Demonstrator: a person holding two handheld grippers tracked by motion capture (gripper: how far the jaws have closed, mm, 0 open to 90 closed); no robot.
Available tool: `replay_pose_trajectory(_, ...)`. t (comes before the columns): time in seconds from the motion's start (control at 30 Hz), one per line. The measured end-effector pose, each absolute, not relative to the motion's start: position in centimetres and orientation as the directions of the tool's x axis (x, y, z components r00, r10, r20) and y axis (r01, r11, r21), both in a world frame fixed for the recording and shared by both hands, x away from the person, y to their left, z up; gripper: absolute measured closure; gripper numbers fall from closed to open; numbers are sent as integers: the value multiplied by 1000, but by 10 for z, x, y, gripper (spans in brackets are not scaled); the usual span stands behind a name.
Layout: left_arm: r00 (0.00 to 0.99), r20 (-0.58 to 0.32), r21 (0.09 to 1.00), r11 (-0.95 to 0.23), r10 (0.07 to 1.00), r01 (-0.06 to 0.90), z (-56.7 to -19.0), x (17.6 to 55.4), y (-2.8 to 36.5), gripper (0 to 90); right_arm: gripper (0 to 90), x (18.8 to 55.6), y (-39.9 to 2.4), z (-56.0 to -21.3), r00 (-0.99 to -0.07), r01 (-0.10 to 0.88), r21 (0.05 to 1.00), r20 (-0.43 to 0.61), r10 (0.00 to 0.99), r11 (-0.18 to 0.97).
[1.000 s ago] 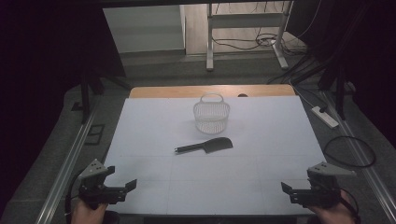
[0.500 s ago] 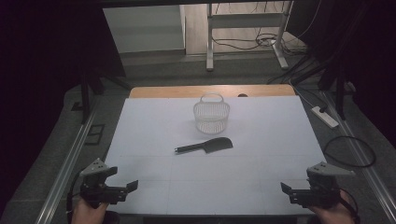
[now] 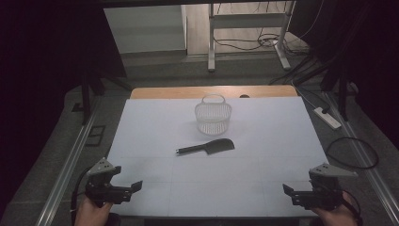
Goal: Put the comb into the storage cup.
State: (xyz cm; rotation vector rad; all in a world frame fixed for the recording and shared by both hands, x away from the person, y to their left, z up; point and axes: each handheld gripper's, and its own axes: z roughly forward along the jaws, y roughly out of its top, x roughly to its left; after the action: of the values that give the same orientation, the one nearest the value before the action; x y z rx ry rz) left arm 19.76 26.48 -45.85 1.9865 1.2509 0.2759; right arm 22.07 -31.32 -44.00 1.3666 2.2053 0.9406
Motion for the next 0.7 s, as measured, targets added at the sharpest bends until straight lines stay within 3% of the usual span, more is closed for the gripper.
replay_pose_trajectory(0.7,596,-200,686,-323,778,652,-459,226,250,0,0,221,-313,-441,-456,639,705,26,890,307)
